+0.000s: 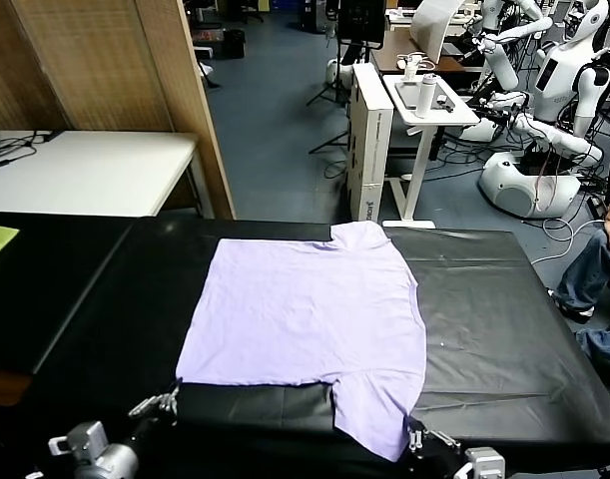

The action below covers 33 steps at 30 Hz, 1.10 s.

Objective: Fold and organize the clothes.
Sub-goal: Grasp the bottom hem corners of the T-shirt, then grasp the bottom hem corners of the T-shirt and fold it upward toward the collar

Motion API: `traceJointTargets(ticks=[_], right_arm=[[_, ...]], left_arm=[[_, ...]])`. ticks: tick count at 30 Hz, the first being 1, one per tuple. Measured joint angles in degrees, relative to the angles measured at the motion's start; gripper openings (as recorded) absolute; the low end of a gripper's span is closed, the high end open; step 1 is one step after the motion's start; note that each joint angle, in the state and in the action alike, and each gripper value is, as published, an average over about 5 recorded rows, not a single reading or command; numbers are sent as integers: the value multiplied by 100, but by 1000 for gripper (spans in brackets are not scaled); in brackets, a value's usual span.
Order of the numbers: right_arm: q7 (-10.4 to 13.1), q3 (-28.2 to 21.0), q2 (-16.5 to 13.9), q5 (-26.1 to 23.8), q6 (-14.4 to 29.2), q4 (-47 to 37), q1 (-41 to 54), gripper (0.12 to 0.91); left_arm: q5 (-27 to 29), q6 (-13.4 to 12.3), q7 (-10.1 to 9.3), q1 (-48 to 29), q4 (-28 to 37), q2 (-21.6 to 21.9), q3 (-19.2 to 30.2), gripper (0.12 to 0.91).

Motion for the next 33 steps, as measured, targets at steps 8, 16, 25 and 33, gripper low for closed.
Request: traceJointTargets(ticks=[8, 16, 25, 33], right_arm=[[-440, 269, -125, 14, 570, -17, 137, 139], [-758, 505, -440, 233, 1024, -384, 872, 139], [-777, 162, -837, 440, 1064, -1349, 2120, 139], [-770, -292, -926, 462, 962, -2025, 3153, 139]], left_arm=[[16, -72, -1, 355, -281, -34, -133, 148], [105, -65, 41, 6, -222, -227, -105, 148], [465, -23, 64, -1014, 148, -533, 135, 148], [733, -33, 88, -1512, 492, -575, 303, 148]])
